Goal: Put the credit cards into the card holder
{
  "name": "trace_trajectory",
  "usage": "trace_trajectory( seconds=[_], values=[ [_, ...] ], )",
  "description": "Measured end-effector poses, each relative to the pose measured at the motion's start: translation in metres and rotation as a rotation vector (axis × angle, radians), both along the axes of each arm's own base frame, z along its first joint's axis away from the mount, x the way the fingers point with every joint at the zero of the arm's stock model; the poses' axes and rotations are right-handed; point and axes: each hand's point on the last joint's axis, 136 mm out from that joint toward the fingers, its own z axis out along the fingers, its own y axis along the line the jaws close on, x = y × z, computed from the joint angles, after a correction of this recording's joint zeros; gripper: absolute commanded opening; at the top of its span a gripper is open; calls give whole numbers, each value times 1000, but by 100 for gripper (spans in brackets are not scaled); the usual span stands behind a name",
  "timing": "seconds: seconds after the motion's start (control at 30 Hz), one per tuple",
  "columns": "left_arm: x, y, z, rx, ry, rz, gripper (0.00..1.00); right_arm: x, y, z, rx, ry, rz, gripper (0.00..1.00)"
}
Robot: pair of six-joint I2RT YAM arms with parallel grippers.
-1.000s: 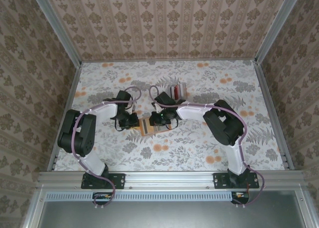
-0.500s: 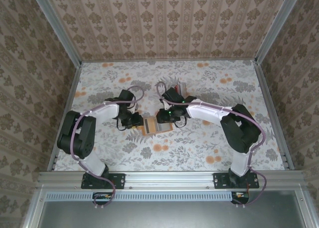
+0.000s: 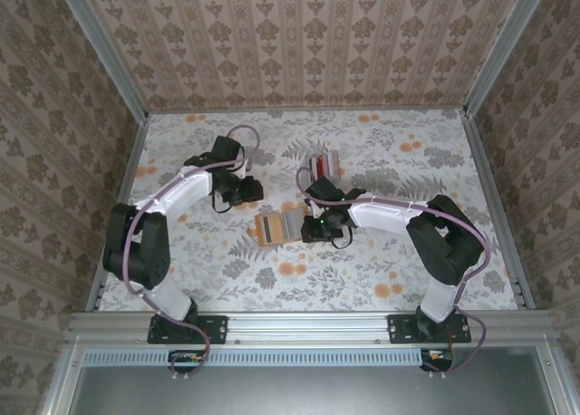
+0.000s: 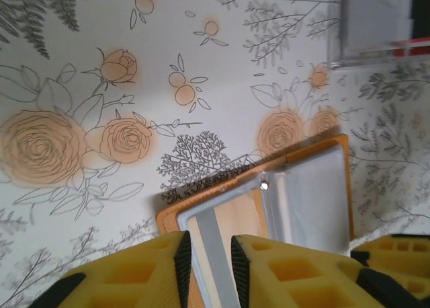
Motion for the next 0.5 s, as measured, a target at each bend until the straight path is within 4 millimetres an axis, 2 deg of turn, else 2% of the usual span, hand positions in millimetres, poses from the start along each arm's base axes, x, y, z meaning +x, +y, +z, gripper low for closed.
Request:
trace_trajectory(
  seconds=[0.13, 0.3, 0.43, 0.5],
  values=[
    [-2, -2, -29, 16, 69, -13, 24, 3, 1, -1, 4, -7, -11, 25],
    [-11, 0, -47, 24, 110, -19, 20, 12, -1, -11, -11, -9, -28, 25],
    [-30, 6, -65, 38, 155, -22, 18, 32, 7, -10, -2, -30, -43, 25],
    [-39, 8, -67, 32, 160, -23, 17, 43, 9, -9, -2, -40, -54, 25]
  ],
)
